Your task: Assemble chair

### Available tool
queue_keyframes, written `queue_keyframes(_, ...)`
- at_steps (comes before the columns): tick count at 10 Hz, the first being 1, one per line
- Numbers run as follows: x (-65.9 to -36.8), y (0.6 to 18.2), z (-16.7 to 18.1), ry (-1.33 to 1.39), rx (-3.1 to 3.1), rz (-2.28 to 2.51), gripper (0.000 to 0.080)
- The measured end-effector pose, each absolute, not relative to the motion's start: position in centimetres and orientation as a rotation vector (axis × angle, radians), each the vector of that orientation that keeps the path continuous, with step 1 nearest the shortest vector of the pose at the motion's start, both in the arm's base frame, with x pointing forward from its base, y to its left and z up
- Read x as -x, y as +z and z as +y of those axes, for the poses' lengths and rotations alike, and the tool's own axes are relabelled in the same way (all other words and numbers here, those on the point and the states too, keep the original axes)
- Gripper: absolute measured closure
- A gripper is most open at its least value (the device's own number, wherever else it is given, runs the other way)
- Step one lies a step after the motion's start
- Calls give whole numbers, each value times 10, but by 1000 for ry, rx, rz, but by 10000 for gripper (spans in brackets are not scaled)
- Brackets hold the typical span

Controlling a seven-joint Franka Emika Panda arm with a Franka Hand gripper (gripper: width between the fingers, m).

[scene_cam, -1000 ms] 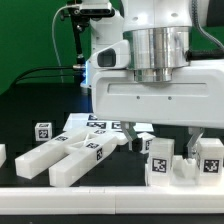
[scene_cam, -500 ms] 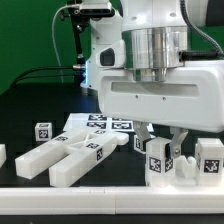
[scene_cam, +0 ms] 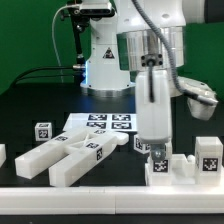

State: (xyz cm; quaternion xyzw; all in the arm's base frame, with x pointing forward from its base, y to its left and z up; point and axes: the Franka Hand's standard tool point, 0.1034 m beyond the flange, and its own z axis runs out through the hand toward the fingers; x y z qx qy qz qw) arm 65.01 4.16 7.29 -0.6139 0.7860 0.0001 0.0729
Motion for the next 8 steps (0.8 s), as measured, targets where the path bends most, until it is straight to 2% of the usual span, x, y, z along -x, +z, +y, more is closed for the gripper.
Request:
queue_keyframes(2, -646, 73, 40, 24, 1758, 2449, 510)
queue_keyframes(3, -645, 73, 39, 27, 1727, 2475, 421)
queue_keyframes(4, -645, 72, 40, 28, 1730, 2474, 421)
queue_keyframes(5, -645, 72, 40, 28, 1735, 2471, 247)
queue_keyframes(6, -645, 73, 40, 25, 1752, 2458, 247)
queue_keyframes(7, -647, 82, 45, 15, 1831, 2383, 170)
queue_keyframes(8, -644, 94, 49, 11, 1895, 2316, 156)
